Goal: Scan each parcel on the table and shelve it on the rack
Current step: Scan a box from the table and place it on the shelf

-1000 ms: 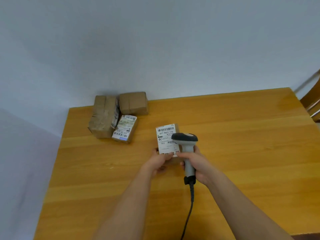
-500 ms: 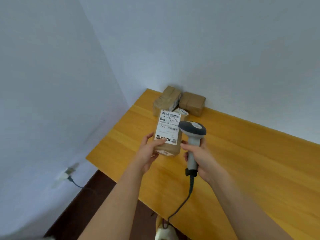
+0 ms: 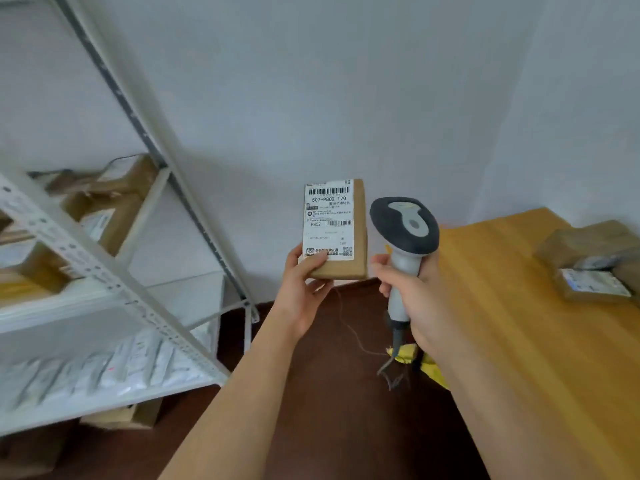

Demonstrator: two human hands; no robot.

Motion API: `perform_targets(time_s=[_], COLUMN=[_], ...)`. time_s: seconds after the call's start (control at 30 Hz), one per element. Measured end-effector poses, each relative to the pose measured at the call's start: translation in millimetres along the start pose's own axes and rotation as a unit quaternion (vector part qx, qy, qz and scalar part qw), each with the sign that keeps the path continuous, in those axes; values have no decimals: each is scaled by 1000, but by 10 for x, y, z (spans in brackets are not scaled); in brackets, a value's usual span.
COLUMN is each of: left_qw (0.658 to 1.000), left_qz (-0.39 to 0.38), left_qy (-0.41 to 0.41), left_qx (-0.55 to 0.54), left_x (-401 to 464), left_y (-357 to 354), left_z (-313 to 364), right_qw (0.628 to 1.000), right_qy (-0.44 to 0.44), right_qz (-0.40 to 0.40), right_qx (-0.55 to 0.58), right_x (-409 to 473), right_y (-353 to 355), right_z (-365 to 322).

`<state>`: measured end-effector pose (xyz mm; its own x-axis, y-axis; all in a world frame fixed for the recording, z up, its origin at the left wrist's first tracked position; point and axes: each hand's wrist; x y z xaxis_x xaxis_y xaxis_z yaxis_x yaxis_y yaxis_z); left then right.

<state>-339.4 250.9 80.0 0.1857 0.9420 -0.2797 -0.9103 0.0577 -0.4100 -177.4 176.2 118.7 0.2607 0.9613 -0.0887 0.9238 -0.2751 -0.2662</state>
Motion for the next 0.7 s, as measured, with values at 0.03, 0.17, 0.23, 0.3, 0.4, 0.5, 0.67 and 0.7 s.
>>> perform_targets(time_s=[0.03, 0.17, 0.23, 0.3, 0.4, 0.5, 0.67, 0.7], left_qw=[1000, 994, 988, 981, 963, 943, 912, 907], left_qz=[17, 75, 116, 160, 230, 287, 348, 356], left_qy=[-18, -70, -85, -101, -122, -140, -167, -169], left_qx=[-9, -46, -48, -49, -70, -97, -136, -145], left_x=[-179, -957, -1388, -1795, -2340, -2735, -3164, -3213], left_y=[284, 1495, 2135, 2728, 3501, 4085, 4868, 5023], left_z=[134, 582, 791, 971, 1218, 1422, 1655, 1693], right_qw=[1000, 995, 990, 985, 977, 970, 952, 949], right_qy=[-2, -19, -26, -31, -37, -46, -51, -52], right_qz=[-22, -100, -136, -171, -207, -236, -295, -304], right_qx=[-7, -20, -16, -18, -31, -47, -64, -65], right_x=[-95, -653, -985, -1279, -1663, -1929, -2200, -2229], right_y=[-281, -1445, -2036, -2562, -3251, -3852, -4763, -4925], right_z=[65, 408, 570, 707, 875, 1013, 1211, 1259])
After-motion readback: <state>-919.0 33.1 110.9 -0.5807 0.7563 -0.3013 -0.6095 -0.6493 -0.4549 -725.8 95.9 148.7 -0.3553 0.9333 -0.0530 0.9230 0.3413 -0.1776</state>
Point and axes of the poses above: each hand's wrist, its own x-axis towards the middle knuckle, its own y-axis out of the back of the hand, z = x × y, and after that the axes turned 2 degrees about x, right-handed
